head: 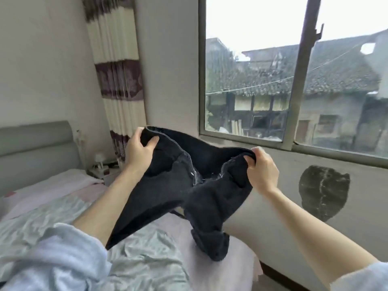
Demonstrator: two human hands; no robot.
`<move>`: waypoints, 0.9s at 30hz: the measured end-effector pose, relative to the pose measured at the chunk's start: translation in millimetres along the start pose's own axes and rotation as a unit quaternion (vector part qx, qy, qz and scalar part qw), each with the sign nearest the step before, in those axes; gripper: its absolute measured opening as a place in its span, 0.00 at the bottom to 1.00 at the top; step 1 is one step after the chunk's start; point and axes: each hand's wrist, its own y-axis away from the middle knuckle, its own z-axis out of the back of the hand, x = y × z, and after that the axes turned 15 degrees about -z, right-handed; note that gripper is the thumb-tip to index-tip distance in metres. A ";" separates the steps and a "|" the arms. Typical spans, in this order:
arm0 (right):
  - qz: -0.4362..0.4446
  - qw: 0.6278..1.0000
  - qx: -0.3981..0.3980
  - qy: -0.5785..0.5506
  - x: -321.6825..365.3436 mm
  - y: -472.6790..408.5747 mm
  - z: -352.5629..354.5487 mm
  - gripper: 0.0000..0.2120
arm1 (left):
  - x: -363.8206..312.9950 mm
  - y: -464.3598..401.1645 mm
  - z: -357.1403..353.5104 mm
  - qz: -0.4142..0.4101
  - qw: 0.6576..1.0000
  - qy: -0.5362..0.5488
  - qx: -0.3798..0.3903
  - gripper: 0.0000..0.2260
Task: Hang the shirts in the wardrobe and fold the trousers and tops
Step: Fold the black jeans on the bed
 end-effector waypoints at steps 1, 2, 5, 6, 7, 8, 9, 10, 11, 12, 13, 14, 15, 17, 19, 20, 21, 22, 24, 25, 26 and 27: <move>0.023 0.999 -0.027 -0.007 13.4 -7.7 22.5 0.08 | -24.7 -14.0 4.2 -0.014 1.000 0.018 -0.012 0.07; 0.038 0.997 -0.060 -0.014 26.5 -14.9 49.5 0.09 | -52.6 -26.9 7.8 -0.036 0.998 0.037 -0.024 0.07; 0.056 0.986 -0.149 -0.047 49.9 -36.5 111.2 0.09 | -115.8 -51.1 10.2 -0.111 0.990 0.068 -0.058 0.06; 0.059 0.983 -0.161 -0.072 53.9 -43.7 131.8 0.09 | -135.7 -56.2 10.0 -0.132 0.986 0.074 -0.068 0.05; 0.064 0.979 -0.160 -0.107 55.3 -50.2 150.5 0.08 | -152.4 -59.7 10.0 -0.145 0.983 0.087 -0.072 0.05; 0.077 0.974 -0.155 -0.143 55.3 -57.0 173.1 0.07 | -169.7 -63.7 8.9 -0.153 0.980 0.109 -0.069 0.06; 0.091 0.970 -0.149 -0.169 53.6 -62.3 192.2 0.06 | -182.5 -65.8 7.4 -0.150 0.978 0.136 -0.056 0.07; 0.102 0.968 -0.144 -0.178 49.6 -67.3 211.7 0.05 | -193.8 -66.8 3.7 -0.142 0.976 0.163 -0.035 0.07; 0.117 0.969 -0.148 -0.159 44.6 -71.2 229.7 0.05 | -201.7 -65.4 -1.9 -0.130 0.974 0.187 -0.011 0.07; 0.131 0.972 -0.164 -0.107 37.5 -74.6 245.5 0.06 | -207.4 -61.2 -9.0 -0.120 0.972 0.204 0.017 0.08; 0.146 0.972 -0.184 -0.025 28.0 -76.9 260.3 0.07 | -212.7 -54.2 -19.4 -0.110 0.968 0.219 0.045 0.08; 0.162 0.966 -0.190 0.064 15.8 -76.7 274.1 0.08 | -217.0 -43.8 -31.8 -0.098 0.964 0.234 0.073 0.09; 0.173 0.959 -0.177 0.139 4.4 -76.1 283.8 0.08 | -218.7 -32.8 -43.4 -0.088 0.959 0.248 0.102 0.09; 0.157 0.958 -0.109 0.215 -21.0 -62.9 300.0 0.07 | -222.8 -4.2 -68.0 -0.061 0.945 0.276 0.162 0.10; 0.127 0.972 -0.051 0.190 -46.3 -43.5 309.9 0.07 | -228.2 27.5 -94.7 -0.037 0.925 0.306 0.222 0.10; 0.111 0.981 -0.016 0.160 -55.7 -36.1 311.2 0.06 | -232.2 43.0 -107.4 -0.034 0.917 0.314 0.242 0.10; 0.095 0.988 0.037 0.114 -60.3 -31.0 312.7 0.06 | -237.8 56.3 -120.0 -0.036 0.910 0.321 0.259 0.10; 0.069 0.990 0.105 0.059 -70.7 -20.6 317.7 0.07 | -246.0 75.6 -138.0 -0.033 0.901 0.331 0.277 0.10; 0.047 0.976 0.208 -0.047 -69.2 -8.2 318.6 0.14 | -257.6 93.3 -154.0 -0.043 0.889 0.345 0.300 0.10; 0.035 0.967 0.242 -0.069 -74.5 -0.6 323.4 0.16 | -265.2 105.4 -165.8 -0.040 0.877 0.353 0.325 0.09; 0.027 0.960 0.267 -0.079 -76.4 4.7 326.5 0.17 | -270.1 112.4 -173.8 -0.041 0.868 0.357 0.343 0.08; 0.018 0.954 0.287 -0.090 -82.3 11.4 331.2 0.17 | -274.1 121.8 -182.7 -0.033 0.857 0.363 0.364 0.09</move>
